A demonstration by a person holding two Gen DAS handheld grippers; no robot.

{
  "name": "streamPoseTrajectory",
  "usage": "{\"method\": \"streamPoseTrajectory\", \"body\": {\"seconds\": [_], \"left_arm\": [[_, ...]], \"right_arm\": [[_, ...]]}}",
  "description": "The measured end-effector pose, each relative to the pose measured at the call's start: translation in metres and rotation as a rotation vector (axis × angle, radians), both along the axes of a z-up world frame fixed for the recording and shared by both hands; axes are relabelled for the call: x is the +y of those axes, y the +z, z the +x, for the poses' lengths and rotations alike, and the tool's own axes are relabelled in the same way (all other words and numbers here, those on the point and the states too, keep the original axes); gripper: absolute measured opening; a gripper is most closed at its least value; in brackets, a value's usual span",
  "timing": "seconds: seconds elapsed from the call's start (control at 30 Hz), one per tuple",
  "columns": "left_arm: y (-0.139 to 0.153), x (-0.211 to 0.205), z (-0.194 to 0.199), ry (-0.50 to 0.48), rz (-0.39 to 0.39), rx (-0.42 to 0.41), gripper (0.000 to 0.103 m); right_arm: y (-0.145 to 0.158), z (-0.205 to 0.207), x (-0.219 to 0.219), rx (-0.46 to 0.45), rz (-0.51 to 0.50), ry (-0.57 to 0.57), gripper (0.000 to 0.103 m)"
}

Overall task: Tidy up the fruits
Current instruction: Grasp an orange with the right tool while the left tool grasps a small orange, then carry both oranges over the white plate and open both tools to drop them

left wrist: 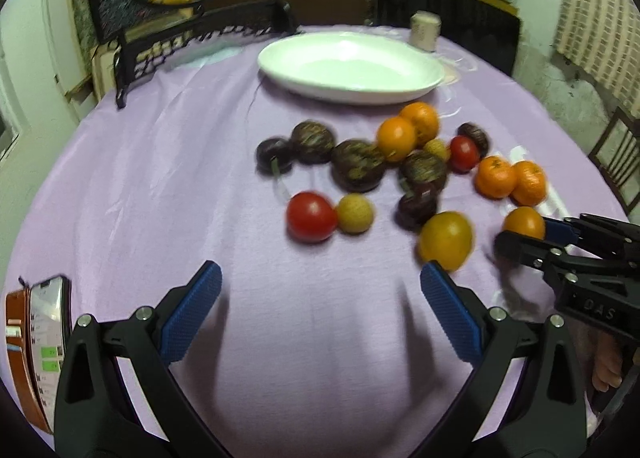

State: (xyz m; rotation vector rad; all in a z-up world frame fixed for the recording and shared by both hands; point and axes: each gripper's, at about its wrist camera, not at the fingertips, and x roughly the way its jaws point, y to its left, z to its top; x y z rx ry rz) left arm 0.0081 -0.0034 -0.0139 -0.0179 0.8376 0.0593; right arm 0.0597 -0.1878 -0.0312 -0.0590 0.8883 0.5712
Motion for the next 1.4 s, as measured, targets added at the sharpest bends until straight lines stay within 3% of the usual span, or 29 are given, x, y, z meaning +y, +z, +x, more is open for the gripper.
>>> {"method": "streamPoseTrajectory", "body": {"seconds": [0.2, 0.33, 0.47, 0.5, 0.53, 0.6, 0.8, 1.0, 1.17, 1.27, 1.4], "left_arm": [[0.002, -0.033, 0.005, -0.137, 0.022, -0.016, 0.101], [-0.004, -0.050, 0.018, -0.186, 0.029, 0.022, 0.091], [-0.013, -0.057, 0.031, -0.208, 0.007, 0.072, 0.065], [-0.017, -0.059, 0.035, -0.215, -0.001, 0.091, 0.054], [-0.020, -0.060, 0.039, -0.220, -0.002, 0.105, 0.052], [-0.020, -0.065, 0.041, -0.237, 0.015, 0.092, 0.036], [-0.015, -0.063, 0.034, -0.237, -0.003, 0.057, 0.036], [0.023, -0.036, 0.034, -0.152, 0.011, -0.014, 0.036], [0.062, -0.008, 0.077, -0.064, -0.006, -0.068, 0.036], [0.064, 0.001, 0.113, -0.035, -0.039, -0.060, 0.036], [0.051, 0.010, 0.155, -0.010, -0.064, -0.003, 0.036]], "right_arm": [[0.011, 0.007, -0.023, -0.019, 0.073, -0.084, 0.037], [0.012, 0.011, -0.034, -0.004, 0.108, -0.116, 0.037], [0.014, 0.010, -0.034, -0.006, 0.113, -0.108, 0.037], [0.014, 0.010, -0.035, -0.007, 0.116, -0.108, 0.037], [0.014, 0.009, -0.036, -0.007, 0.119, -0.110, 0.037], [0.014, 0.010, -0.037, -0.005, 0.128, -0.114, 0.037], [0.015, 0.009, -0.037, -0.012, 0.130, -0.111, 0.037], [0.021, 0.020, -0.042, 0.003, 0.138, -0.114, 0.037], [0.066, 0.057, -0.032, -0.059, 0.110, -0.119, 0.037], [0.082, 0.089, -0.014, -0.077, 0.109, -0.116, 0.037], [0.075, 0.132, 0.012, -0.045, 0.105, -0.113, 0.037]]}}
